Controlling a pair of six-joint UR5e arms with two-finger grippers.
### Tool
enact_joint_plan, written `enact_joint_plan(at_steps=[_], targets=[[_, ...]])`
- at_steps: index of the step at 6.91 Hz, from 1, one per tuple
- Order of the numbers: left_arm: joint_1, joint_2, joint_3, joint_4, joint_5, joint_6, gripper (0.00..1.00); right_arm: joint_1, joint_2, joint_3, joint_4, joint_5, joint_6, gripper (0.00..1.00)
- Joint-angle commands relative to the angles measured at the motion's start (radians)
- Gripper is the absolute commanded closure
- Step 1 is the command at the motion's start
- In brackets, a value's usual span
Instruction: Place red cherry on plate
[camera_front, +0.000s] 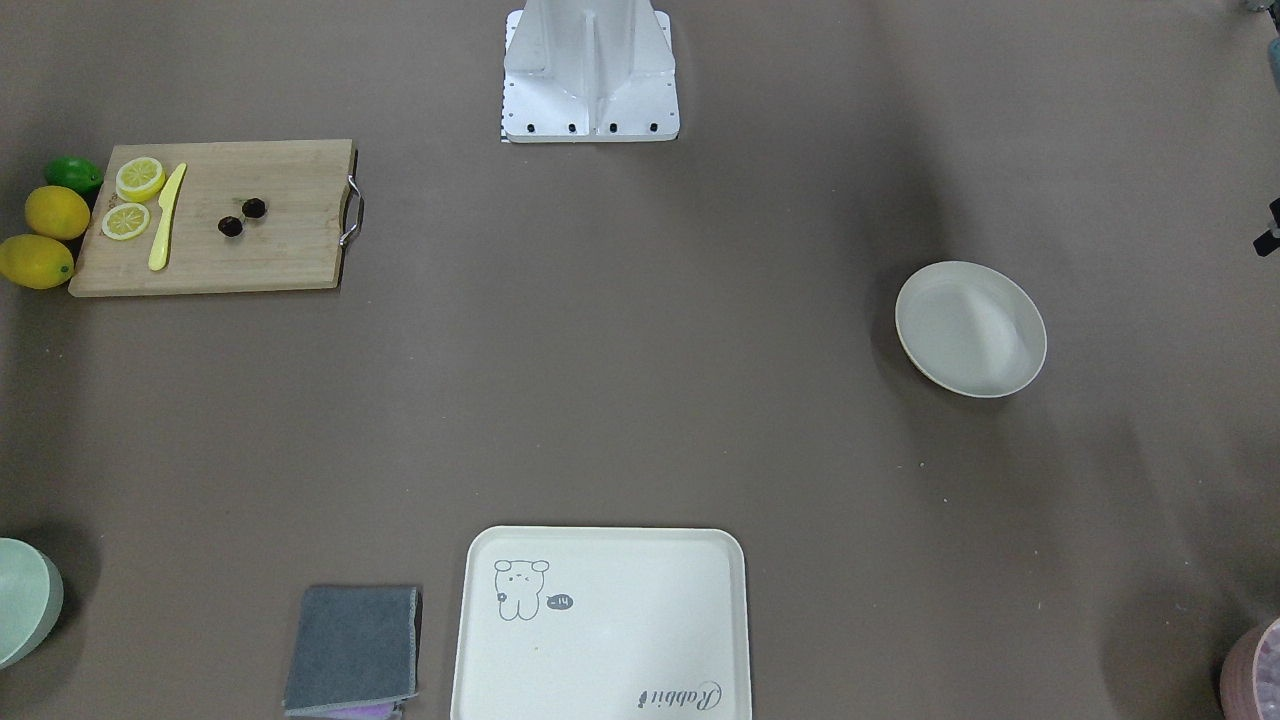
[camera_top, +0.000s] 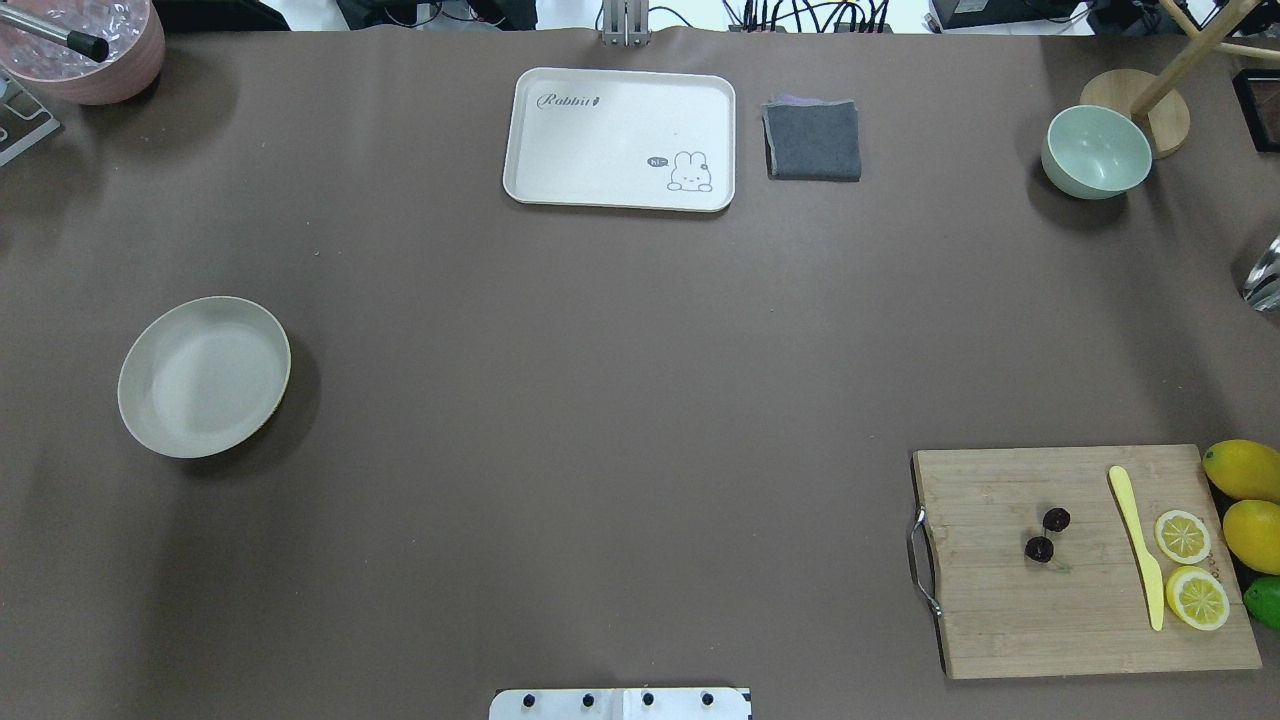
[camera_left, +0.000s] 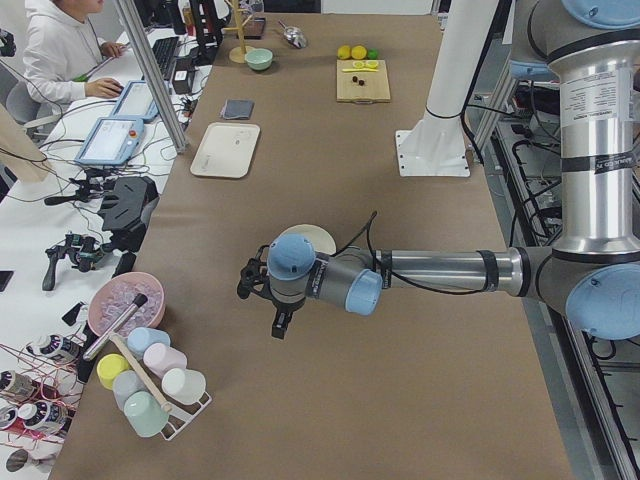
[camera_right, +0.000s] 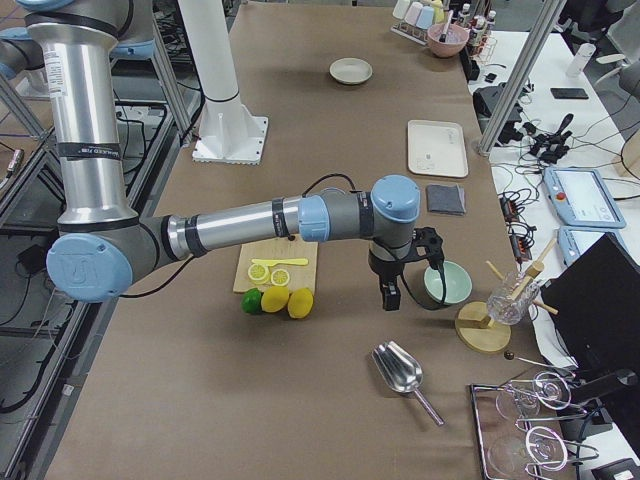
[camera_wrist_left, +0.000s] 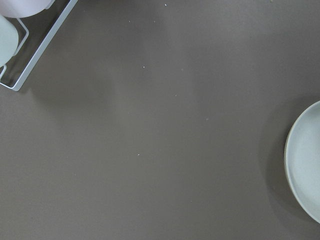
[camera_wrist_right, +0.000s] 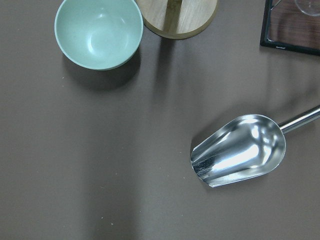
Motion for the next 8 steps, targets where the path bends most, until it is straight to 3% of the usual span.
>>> enact_joint_plan(at_steps=[1,4,8], targets=[[-0.001,0.005,0.0,0.001,0.002,0.008,0.02,0.0,-0.013,0.008,0.002,0.013,-0.001,0.0],[-0.03,0.055,-0.012,-0.092,0.002,0.004,0.02,0.001,-0.015,0.012,0.002,0.012,-0.001,0.0],[-0.033,0.043,-0.012,-0.095,-0.001,0.005,0.02,0.0,-0.014,0.012,0.003,0.012,-0.001,0.0]])
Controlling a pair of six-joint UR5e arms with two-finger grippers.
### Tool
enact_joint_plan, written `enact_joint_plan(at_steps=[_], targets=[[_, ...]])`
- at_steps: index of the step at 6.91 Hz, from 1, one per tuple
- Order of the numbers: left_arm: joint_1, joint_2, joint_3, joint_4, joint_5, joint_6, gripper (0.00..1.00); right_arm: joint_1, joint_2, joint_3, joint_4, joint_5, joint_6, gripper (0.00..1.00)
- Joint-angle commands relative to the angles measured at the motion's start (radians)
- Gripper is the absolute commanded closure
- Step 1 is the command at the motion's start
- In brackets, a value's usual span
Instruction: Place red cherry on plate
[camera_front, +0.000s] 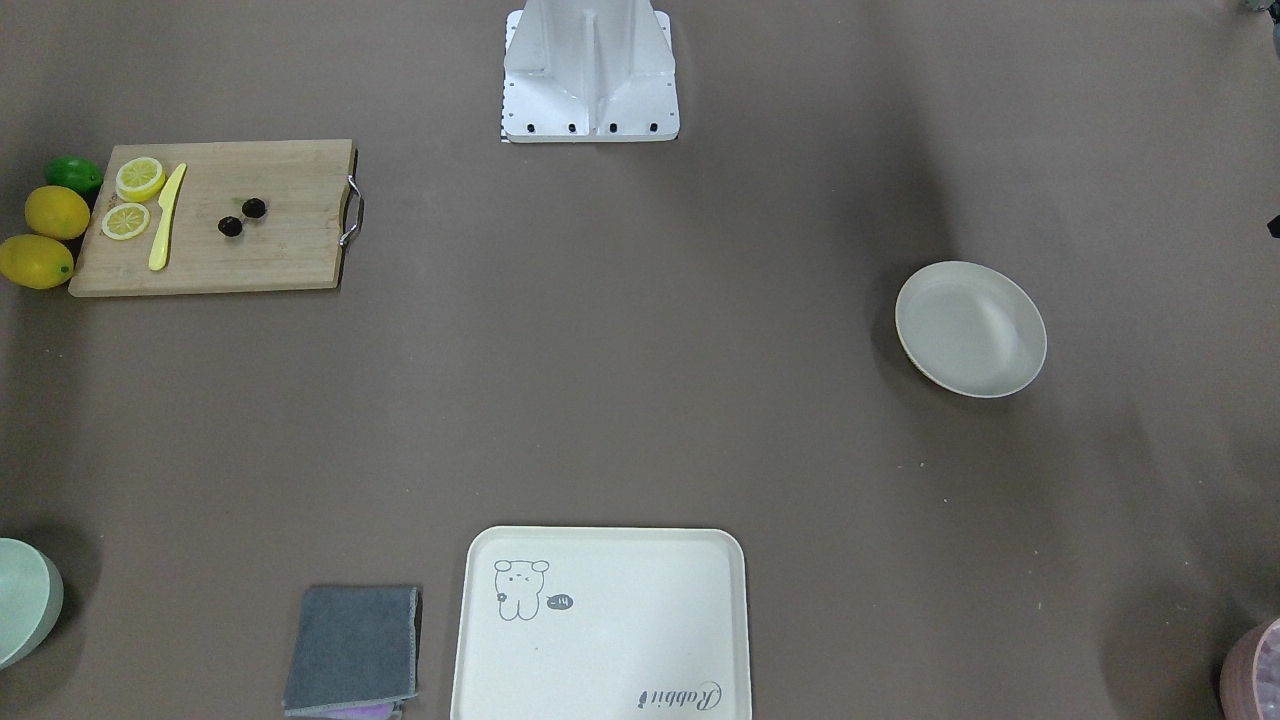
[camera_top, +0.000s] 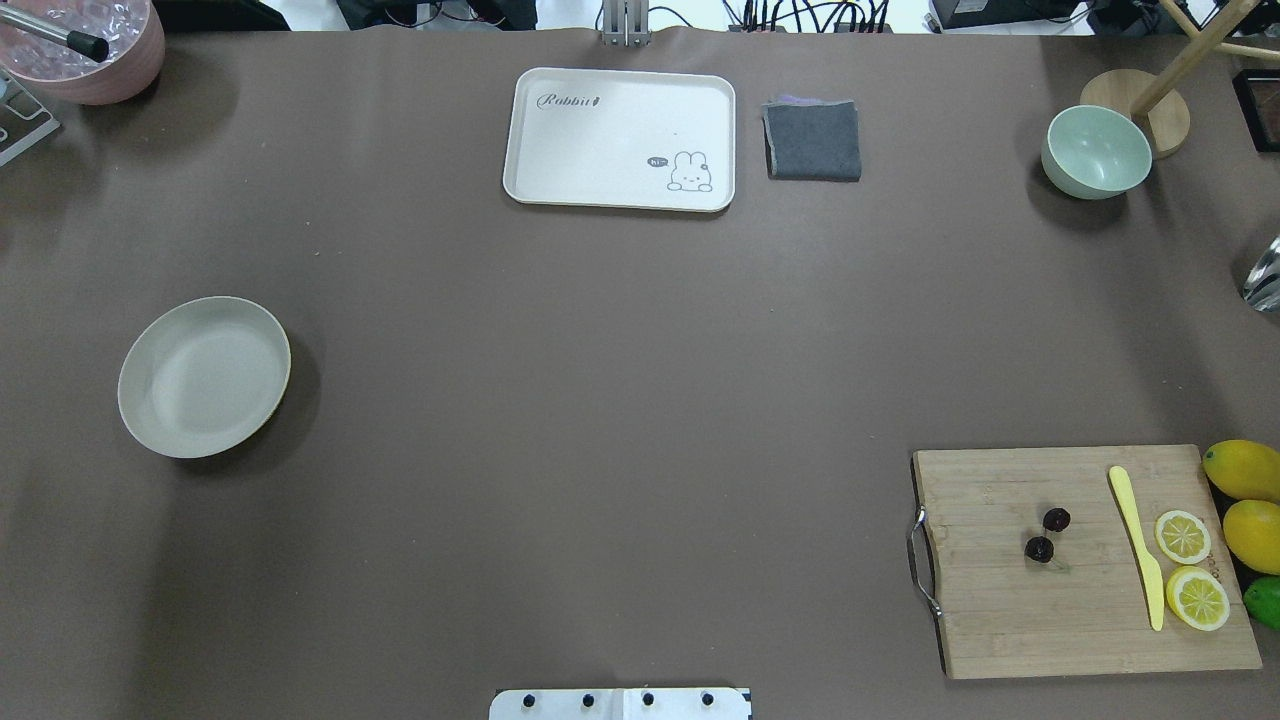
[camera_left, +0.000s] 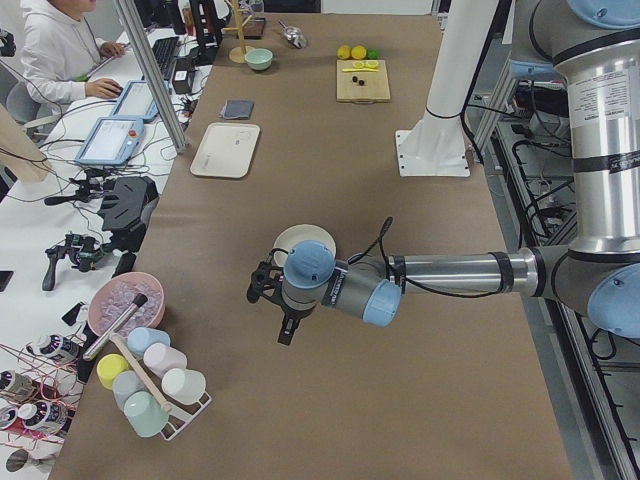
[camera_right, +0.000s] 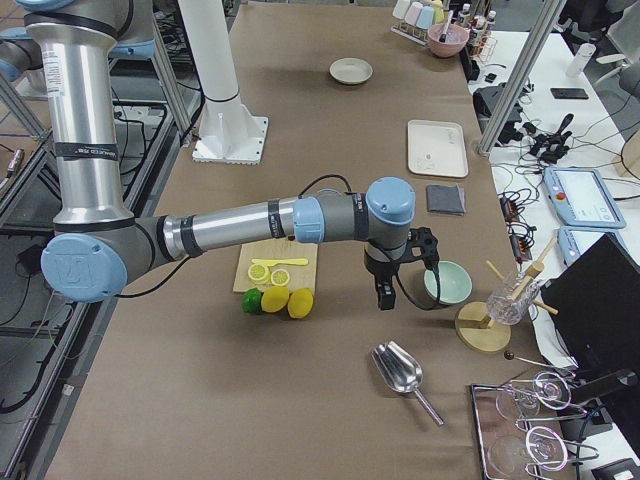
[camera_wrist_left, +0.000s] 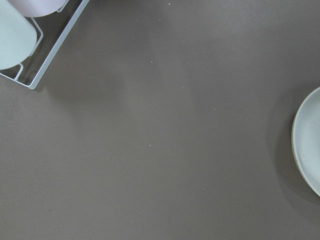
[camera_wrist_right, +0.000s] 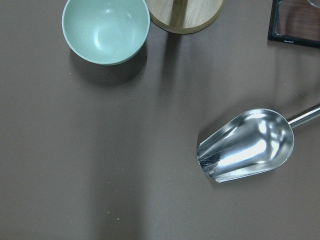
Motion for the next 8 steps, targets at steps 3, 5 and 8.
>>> enact_joint_plan(at_steps=[3,5,8], targets=[[0.068,-0.111,0.087,-0.033,0.007,-0.173,0.03,0.0,0.005,0.0,0.001,-0.005,0.0,0.0],[0.14,-0.194,0.254,-0.237,0.042,-0.319,0.03,0.0,0.002,0.0,0.001,-0.005,0.0,0.0],[0.37,-0.2,0.255,-0.463,0.224,-0.69,0.03,0.0,0.002,0.0,0.001,-0.005,0.0,0.0]])
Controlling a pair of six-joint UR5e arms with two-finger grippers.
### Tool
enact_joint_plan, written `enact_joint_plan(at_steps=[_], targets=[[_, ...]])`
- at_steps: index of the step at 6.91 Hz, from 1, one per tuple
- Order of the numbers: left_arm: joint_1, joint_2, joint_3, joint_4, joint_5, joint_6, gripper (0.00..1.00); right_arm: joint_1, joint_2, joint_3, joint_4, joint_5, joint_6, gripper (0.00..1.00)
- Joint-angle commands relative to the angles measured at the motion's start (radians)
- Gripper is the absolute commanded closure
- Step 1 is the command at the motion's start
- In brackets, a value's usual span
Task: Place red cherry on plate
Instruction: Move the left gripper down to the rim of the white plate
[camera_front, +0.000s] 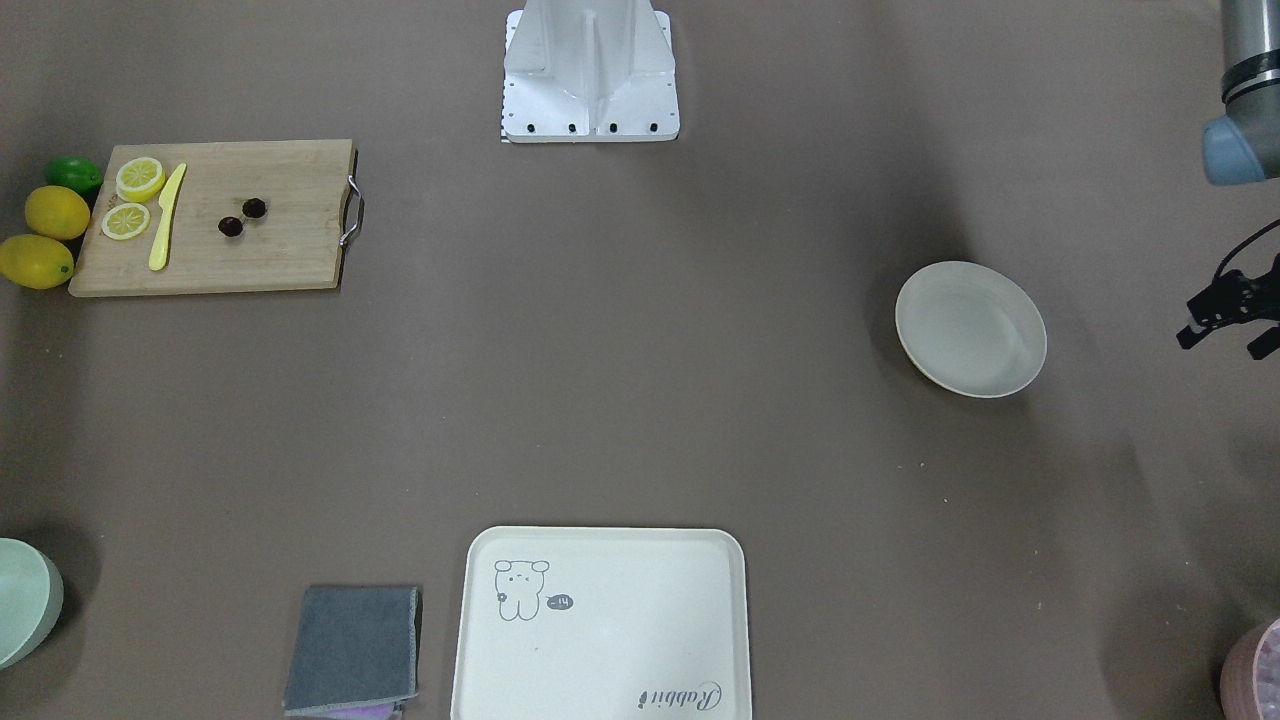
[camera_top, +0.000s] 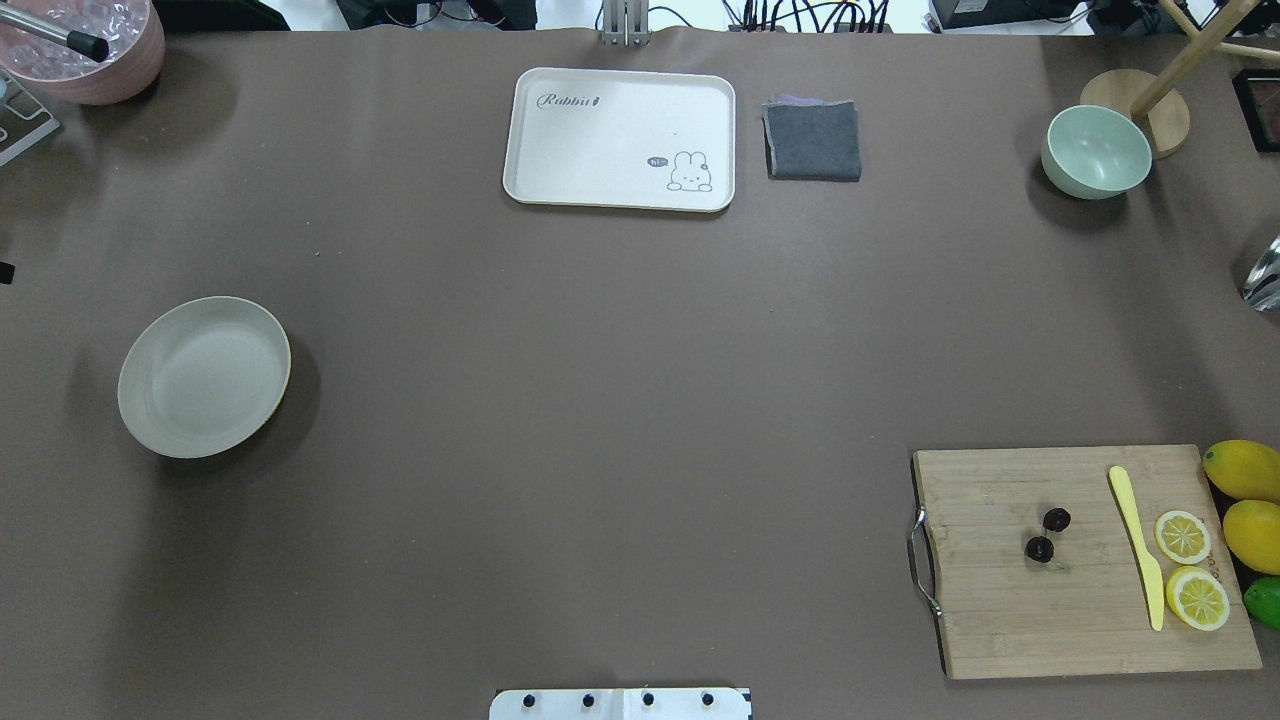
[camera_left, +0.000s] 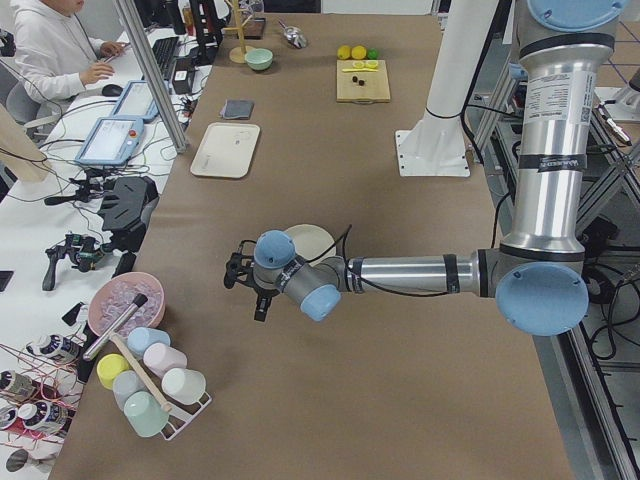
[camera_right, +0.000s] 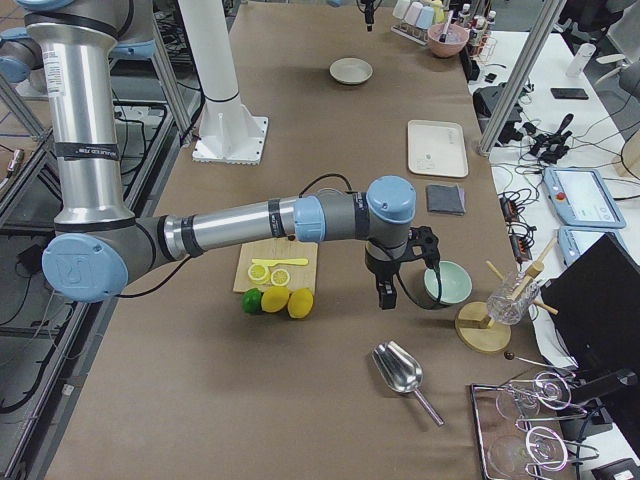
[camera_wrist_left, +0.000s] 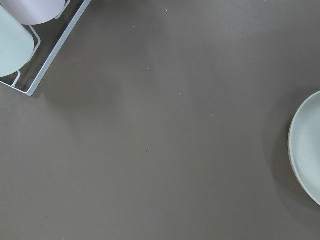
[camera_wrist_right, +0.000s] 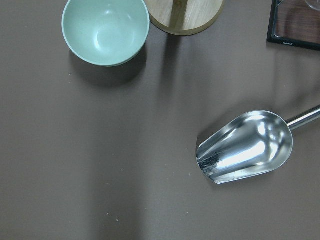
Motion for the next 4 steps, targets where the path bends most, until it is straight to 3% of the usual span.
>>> enact_joint_plan(at_steps=[1,4], targets=[[0.098,-0.001,-0.001,-0.097,0.059,-0.158,0.03,0.0,-0.002,0.0,0.0,0.0,0.0,0.0],[0.13,0.0,-0.014,-0.124,0.059,-0.215,0.03,0.0,-0.003,0.0,0.0,0.0,-0.002,0.0]])
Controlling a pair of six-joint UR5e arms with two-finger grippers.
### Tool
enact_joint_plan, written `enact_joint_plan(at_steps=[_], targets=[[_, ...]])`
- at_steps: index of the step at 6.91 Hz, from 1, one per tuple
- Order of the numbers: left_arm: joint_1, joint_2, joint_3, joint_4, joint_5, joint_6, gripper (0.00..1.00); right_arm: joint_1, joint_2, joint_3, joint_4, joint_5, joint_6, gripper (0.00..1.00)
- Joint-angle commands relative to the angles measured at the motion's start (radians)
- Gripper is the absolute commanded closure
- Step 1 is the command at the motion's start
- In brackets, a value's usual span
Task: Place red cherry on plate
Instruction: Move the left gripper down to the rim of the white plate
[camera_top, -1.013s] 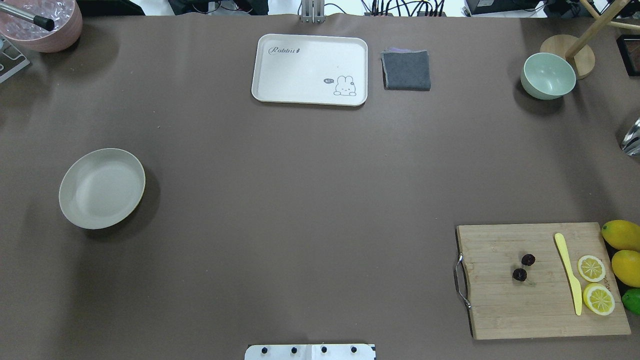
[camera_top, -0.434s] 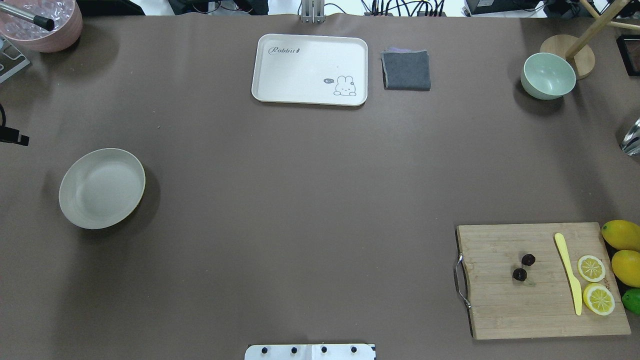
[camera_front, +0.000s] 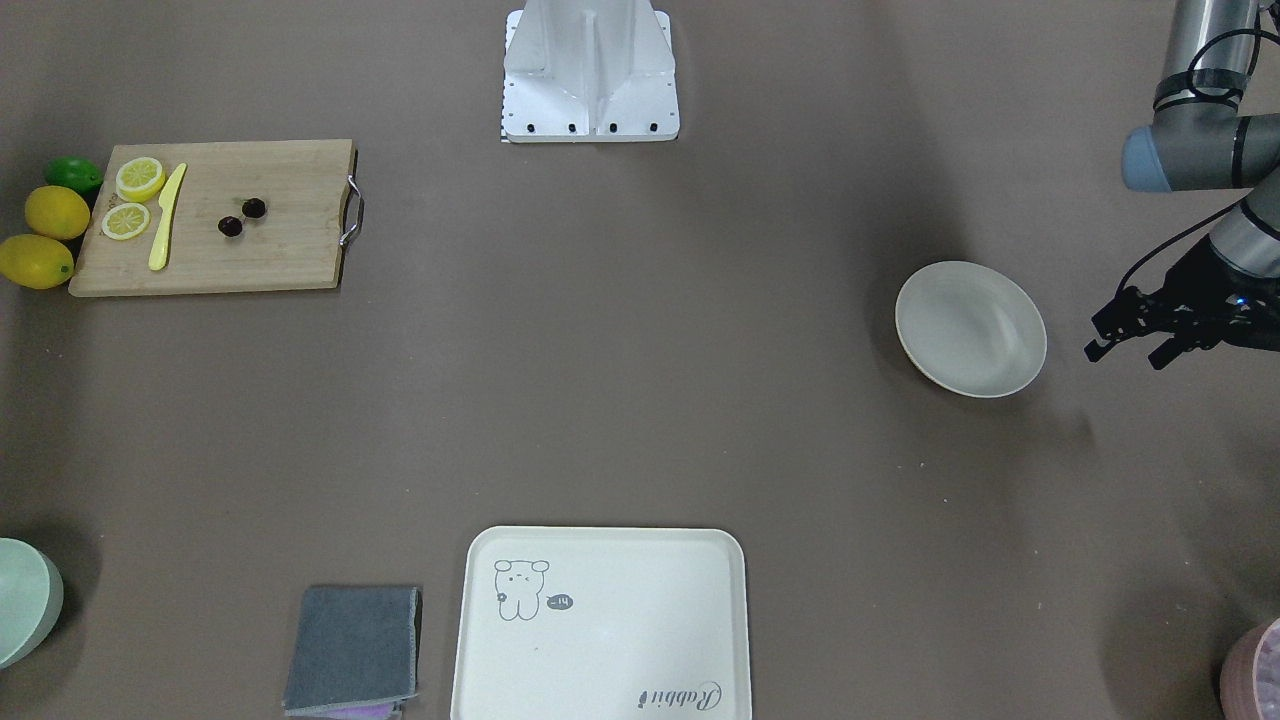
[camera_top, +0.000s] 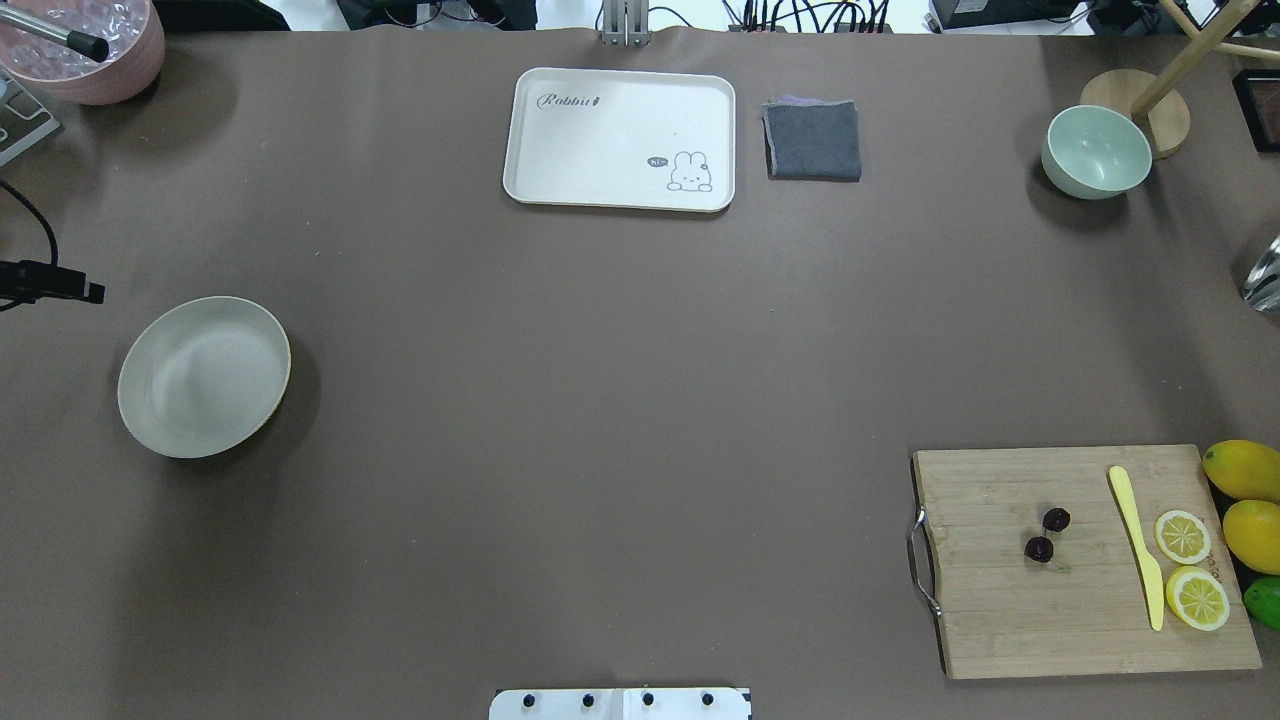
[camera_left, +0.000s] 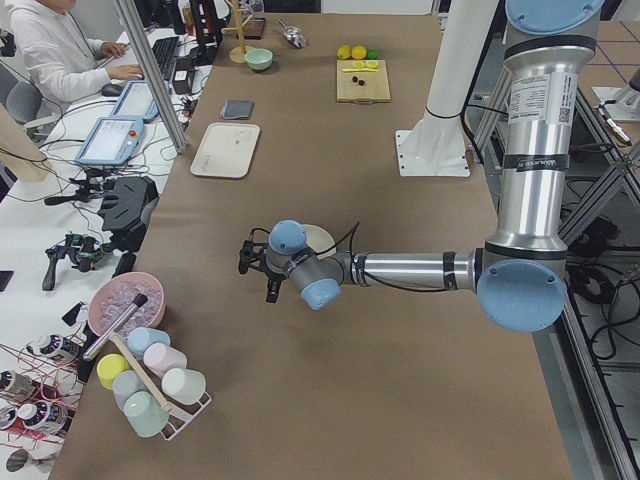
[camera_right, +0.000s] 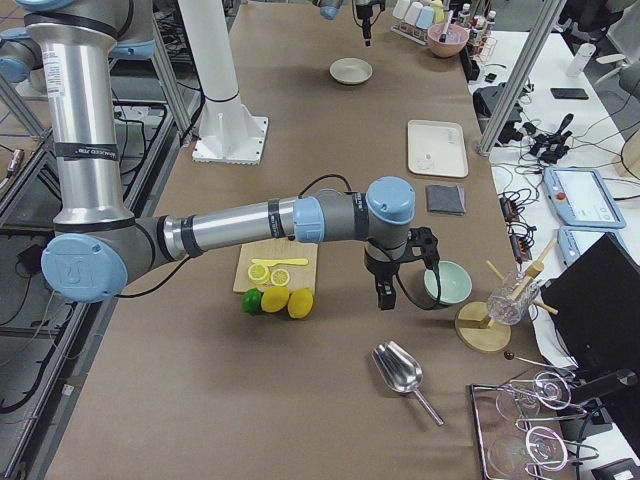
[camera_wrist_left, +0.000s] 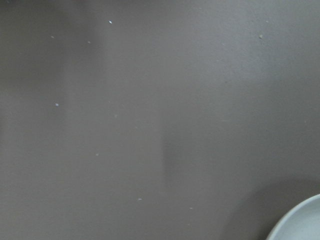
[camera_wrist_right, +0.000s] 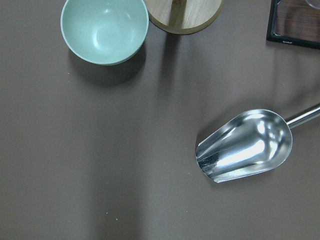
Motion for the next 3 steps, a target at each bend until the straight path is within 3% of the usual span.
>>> enact_joint_plan(at_steps=[1,3], targets=[[0.028,0.001,-0.002,-0.03,0.002,-0.054,0.03,-0.001,-0.002,0.0,0.0,0.0,0.0,0.0],[0.073,0.001,-0.017,-0.043,0.031,-0.12,0.03,-0.001,0.0,0.0,-0.001,0.0,0.001,0.0]])
